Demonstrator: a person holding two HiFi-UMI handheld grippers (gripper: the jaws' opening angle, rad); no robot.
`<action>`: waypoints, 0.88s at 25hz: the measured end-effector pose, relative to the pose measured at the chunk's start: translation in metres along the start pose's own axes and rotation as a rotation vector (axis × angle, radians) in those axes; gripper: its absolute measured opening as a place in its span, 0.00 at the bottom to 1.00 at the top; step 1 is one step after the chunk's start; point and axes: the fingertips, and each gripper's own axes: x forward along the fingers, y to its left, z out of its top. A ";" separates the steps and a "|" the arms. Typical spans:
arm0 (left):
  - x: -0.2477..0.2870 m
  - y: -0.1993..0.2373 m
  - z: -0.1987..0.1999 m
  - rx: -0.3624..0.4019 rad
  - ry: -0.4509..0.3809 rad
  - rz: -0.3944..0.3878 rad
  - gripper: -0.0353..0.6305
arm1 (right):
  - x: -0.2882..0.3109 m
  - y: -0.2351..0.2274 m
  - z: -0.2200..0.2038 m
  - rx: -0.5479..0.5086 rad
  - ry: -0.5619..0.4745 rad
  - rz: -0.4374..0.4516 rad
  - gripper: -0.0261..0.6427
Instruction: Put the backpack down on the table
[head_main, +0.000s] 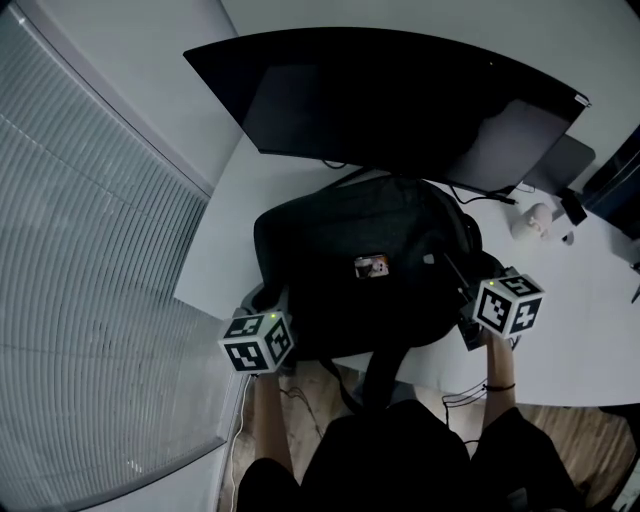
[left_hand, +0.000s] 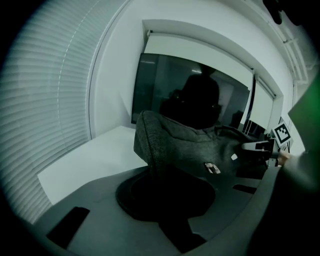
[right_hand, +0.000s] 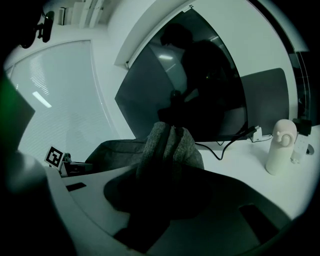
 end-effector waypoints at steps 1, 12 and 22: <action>0.004 0.000 -0.001 0.007 0.008 -0.002 0.13 | 0.001 -0.002 -0.003 0.008 0.007 -0.005 0.20; 0.028 0.007 -0.010 0.044 0.060 -0.007 0.14 | 0.014 -0.021 -0.022 0.065 0.073 -0.039 0.20; 0.047 0.015 -0.020 0.063 0.125 0.017 0.21 | 0.023 -0.040 -0.037 0.097 0.147 -0.093 0.20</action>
